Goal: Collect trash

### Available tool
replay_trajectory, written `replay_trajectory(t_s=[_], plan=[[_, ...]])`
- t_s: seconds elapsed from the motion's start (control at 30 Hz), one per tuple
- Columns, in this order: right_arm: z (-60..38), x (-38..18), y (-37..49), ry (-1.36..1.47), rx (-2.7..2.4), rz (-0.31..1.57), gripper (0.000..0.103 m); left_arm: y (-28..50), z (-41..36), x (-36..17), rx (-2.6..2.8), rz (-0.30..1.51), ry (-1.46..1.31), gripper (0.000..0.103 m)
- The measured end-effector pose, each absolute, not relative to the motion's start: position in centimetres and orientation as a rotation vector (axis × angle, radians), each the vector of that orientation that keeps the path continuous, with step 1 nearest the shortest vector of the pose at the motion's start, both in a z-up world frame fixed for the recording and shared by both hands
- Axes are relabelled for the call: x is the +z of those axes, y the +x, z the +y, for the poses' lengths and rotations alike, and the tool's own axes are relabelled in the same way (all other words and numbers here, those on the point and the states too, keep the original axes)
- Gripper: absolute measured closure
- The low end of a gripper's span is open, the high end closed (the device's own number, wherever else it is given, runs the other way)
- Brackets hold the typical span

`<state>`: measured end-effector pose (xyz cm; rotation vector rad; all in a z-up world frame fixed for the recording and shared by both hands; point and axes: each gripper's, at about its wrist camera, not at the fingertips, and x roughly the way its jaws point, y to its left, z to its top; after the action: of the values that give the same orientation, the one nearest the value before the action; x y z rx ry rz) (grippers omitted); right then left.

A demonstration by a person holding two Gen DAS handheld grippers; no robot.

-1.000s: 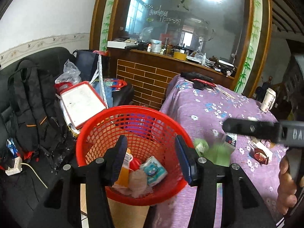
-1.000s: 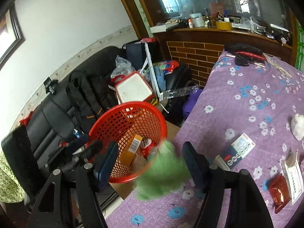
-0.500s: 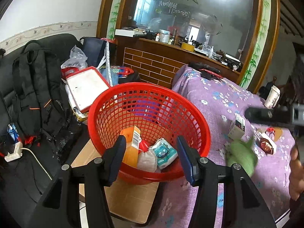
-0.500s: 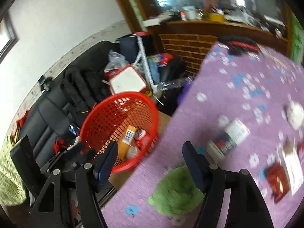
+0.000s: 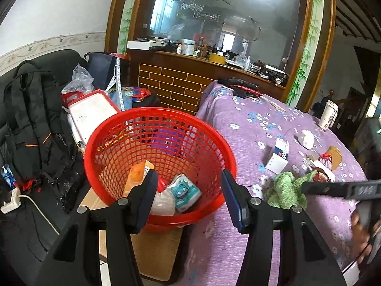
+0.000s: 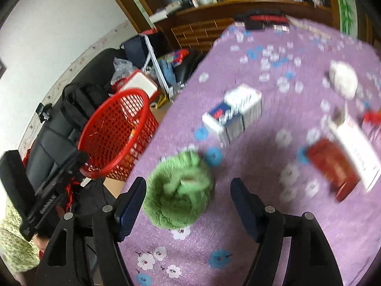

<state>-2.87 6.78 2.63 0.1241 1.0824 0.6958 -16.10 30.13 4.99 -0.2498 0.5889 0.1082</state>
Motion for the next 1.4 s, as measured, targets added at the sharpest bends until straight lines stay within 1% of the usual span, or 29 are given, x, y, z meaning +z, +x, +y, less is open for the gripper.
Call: replay_trajectory(t_s=[0.07, 0.1, 0.13, 0.17, 0.2, 0.23, 0.27, 0.4, 0.53, 0.6, 0.63, 0.67, 0.73, 0.8, 0.9, 1.2, 1.27, 1.33, 1.4], plan=[[7.3, 1.4, -2.9, 0.160, 0.728, 1.112, 0.026, -16.2, 29.8, 5.1, 0.106, 0.586, -0.239, 0.050], [7.6, 0.9, -2.9, 0.195, 0.759, 1.131, 0.035, -16.3, 29.9, 5.1, 0.106, 0.586, -0.236, 0.050], [7.9, 0.8, -3.1, 0.201, 0.768, 1.134, 0.036, -16.4, 30.0, 5.2, 0.109, 0.585, -0.234, 0.050], [8.3, 1.4, -3.4, 0.166, 0.764, 1.106, 0.039, -16.5, 30.1, 5.3, 0.112, 0.582, -0.235, 0.050], [8.6, 1.8, -3.6, 0.149, 0.766, 1.089, 0.046, -16.7, 30.4, 5.4, 0.116, 0.578, -0.239, 0.050], [8.8, 2.7, -3.7, 0.148, 0.781, 1.068, 0.060, -16.8, 30.6, 5.5, 0.121, 0.574, -0.243, 0.050], [8.8, 3.3, -3.6, 0.156, 0.792, 1.063, 0.062, -17.0, 30.9, 5.6, 0.126, 0.568, -0.247, 0.050], [11.4, 7.0, -3.4, 0.113, 0.826, 0.973, 0.062, -17.7, 32.2, 6.2, 0.153, 0.547, -0.257, 0.050], [15.8, 9.5, -2.7, 0.072, 0.869, 0.896, 0.061, -18.3, 33.3, 6.6, 0.185, 0.537, -0.265, 0.050], [17.9, 9.7, -2.5, 0.044, 0.878, 0.895, 0.049, -18.5, 33.8, 6.7, 0.202, 0.538, -0.268, 0.050], [18.4, 9.9, -2.2, 0.049, 0.886, 0.891, 0.046, -18.6, 34.0, 6.7, 0.206, 0.540, -0.270, 0.050], [18.6, 10.0, -2.1, 0.057, 0.885, 0.880, 0.044, -18.6, 34.1, 6.6, 0.210, 0.544, -0.272, 0.050], [18.0, 10.4, -2.3, 0.060, 0.880, 0.859, 0.044, -18.7, 34.2, 6.7, 0.208, 0.546, -0.269, 0.050], [16.6, 10.6, -2.5, 0.066, 0.864, 0.847, 0.039, -18.6, 34.0, 6.7, 0.203, 0.547, -0.259, 0.050], [13.6, 10.7, -3.2, 0.072, 0.825, 0.829, 0.037, -18.4, 33.2, 7.0, 0.184, 0.545, -0.253, 0.050], [1.7, 8.8, -4.7, 0.066, 0.663, 0.843, 0.037, -16.5, 26.1, 8.1, 0.048, 0.572, -0.167, 0.047], [-1.4, 8.4, -4.5, 0.081, 0.610, 0.846, 0.037, -16.1, 24.4, 8.3, 0.016, 0.584, -0.142, 0.043], [-4.3, 7.8, -3.8, 0.109, 0.574, 0.876, 0.037, -15.5, 22.2, 8.5, -0.019, 0.597, -0.107, 0.036], [-6.3, 7.2, -3.1, 0.121, 0.535, 0.892, 0.037, -14.8, 20.1, 8.7, -0.043, 0.608, -0.063, 0.036]])
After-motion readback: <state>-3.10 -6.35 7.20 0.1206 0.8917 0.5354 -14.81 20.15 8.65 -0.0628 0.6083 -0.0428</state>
